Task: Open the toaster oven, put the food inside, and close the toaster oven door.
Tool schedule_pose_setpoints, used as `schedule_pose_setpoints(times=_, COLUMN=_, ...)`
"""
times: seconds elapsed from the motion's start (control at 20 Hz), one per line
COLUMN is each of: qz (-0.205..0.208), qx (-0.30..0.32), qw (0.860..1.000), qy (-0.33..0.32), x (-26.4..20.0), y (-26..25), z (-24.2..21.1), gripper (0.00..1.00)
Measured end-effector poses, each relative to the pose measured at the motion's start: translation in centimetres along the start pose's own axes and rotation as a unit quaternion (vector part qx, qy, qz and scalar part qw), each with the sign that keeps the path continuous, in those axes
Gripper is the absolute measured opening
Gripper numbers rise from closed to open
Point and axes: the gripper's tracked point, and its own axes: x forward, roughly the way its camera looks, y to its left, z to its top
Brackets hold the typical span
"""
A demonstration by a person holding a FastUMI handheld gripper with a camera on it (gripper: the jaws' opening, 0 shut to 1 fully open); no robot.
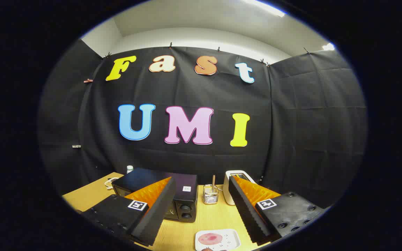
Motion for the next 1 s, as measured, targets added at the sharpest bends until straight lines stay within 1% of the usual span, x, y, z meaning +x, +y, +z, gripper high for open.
schedule_pose_setpoints(times=0.65, qz=0.012, qx=0.011, qw=1.0, qy=0.018, x=-0.4, y=1.3, z=-1.4, gripper=0.98)
schedule_pose_setpoints(times=1.0, qz=0.026, qx=0.005, qw=1.0, qy=0.01, x=0.2, y=2.9, z=-1.3, gripper=0.98)
